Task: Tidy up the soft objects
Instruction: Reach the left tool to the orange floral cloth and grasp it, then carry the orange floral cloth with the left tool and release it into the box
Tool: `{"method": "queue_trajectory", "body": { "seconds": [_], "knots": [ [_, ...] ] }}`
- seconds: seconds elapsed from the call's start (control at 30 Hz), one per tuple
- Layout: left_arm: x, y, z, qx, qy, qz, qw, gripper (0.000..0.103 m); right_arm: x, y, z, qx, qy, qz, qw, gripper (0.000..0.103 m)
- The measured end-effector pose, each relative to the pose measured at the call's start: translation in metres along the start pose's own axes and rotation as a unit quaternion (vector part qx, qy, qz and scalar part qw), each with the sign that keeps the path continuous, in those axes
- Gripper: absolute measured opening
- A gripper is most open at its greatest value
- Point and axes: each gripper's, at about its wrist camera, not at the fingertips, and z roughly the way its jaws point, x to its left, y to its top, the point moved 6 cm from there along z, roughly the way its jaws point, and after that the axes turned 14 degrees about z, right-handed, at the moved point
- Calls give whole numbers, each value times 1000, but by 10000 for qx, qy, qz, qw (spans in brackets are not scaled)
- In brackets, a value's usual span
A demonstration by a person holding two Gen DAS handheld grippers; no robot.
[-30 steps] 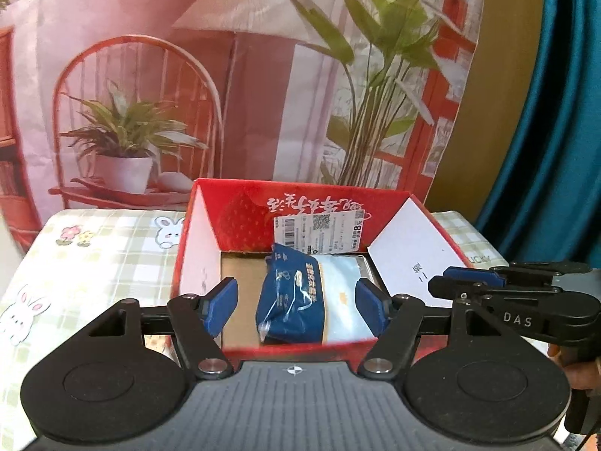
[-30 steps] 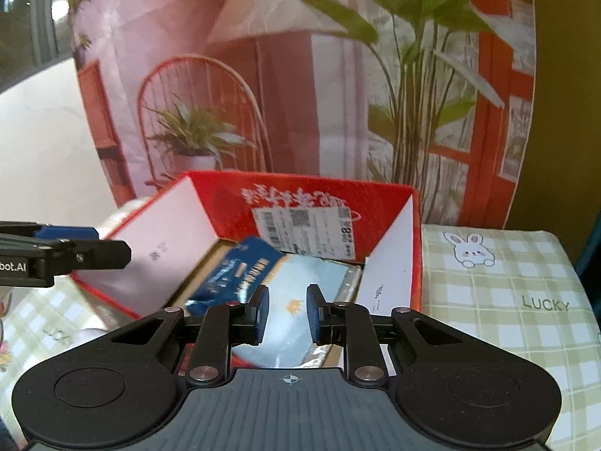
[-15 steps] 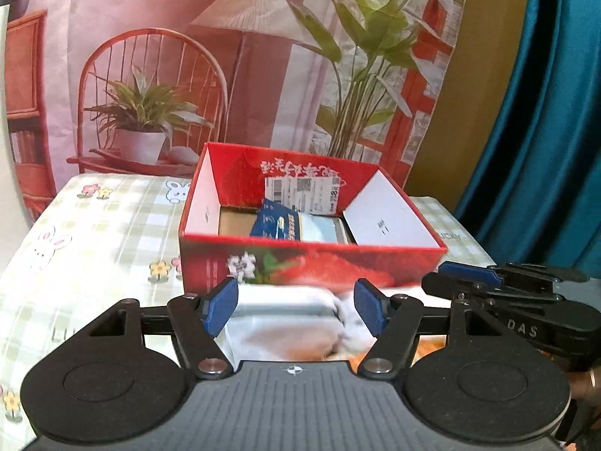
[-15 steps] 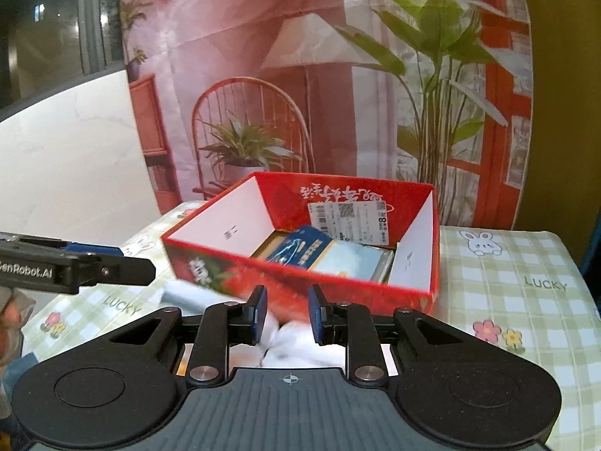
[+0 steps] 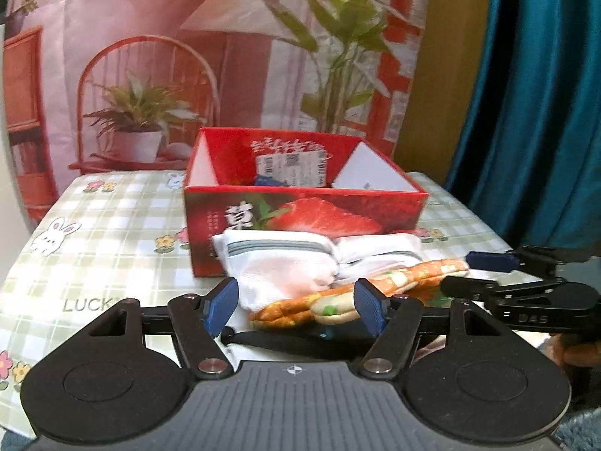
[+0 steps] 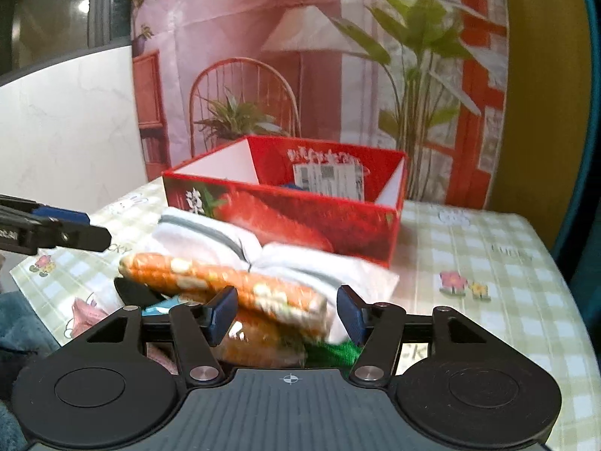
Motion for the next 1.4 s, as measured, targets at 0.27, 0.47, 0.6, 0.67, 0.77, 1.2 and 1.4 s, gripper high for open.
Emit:
{"method": "queue_trajectory", "body": {
  "seconds": [0.27,0.47,0.6,0.67,0.77,1.2,1.4],
  "knots": [
    [-17,-4,16,-4,-430,220,9988,70,-6,-5,15,80,8,-94,9999,58],
    [-24,-9,32,97,-635,425,9970,56,-4,-7,24,125,148,-91,9998,53],
    [-25,-9,43,148,-516,507,9973,43,-3,-7,26,137,185,-121,9997,47],
    [-23,-8,44,120,-495,429,9978,39,-3,-7,26,144,198,-116,9996,42],
    [-19,-5,43,63,-440,365,9983,36,-6,-4,26,102,164,-61,9998,24],
    [-8,11,39,-235,-303,145,9992,30,-7,18,24,-208,354,82,9991,8],
    [0,34,24,-582,-57,194,9981,30,2,39,14,-478,530,25,9974,8]
  ]
}}
